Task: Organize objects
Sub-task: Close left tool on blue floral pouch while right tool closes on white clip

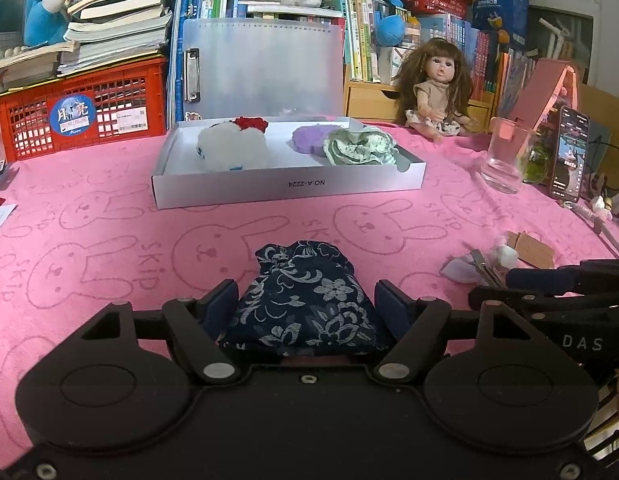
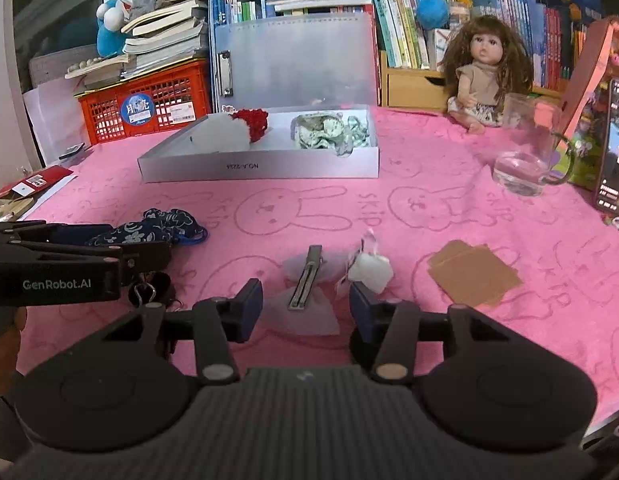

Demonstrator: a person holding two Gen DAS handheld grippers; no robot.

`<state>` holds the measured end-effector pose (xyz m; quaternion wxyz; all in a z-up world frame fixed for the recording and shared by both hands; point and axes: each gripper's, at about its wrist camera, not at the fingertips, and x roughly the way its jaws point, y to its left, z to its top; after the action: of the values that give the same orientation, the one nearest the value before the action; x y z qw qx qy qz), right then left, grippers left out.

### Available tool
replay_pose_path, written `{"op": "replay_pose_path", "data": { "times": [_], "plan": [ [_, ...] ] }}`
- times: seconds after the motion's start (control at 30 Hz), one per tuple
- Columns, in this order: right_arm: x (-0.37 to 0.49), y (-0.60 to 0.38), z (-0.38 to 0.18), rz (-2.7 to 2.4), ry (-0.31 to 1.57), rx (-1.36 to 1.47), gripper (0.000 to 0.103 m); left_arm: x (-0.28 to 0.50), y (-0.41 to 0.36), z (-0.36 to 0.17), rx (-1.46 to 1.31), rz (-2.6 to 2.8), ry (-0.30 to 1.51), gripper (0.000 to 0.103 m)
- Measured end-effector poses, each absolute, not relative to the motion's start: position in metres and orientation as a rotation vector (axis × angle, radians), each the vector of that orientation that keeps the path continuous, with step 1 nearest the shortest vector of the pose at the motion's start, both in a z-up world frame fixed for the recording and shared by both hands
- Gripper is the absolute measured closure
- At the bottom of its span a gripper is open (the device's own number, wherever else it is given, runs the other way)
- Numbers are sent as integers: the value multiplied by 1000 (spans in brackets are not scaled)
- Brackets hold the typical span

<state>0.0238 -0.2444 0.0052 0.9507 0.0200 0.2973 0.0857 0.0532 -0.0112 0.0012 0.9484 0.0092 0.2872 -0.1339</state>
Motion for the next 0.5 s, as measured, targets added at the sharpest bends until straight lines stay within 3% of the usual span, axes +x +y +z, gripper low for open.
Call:
{"op": "replay_pose_path", "data": {
  "times": [0.5],
  "plan": [
    [30,-241,3,176,609,36,50,59,-14,-1,23,-269,603,30]
  ]
}}
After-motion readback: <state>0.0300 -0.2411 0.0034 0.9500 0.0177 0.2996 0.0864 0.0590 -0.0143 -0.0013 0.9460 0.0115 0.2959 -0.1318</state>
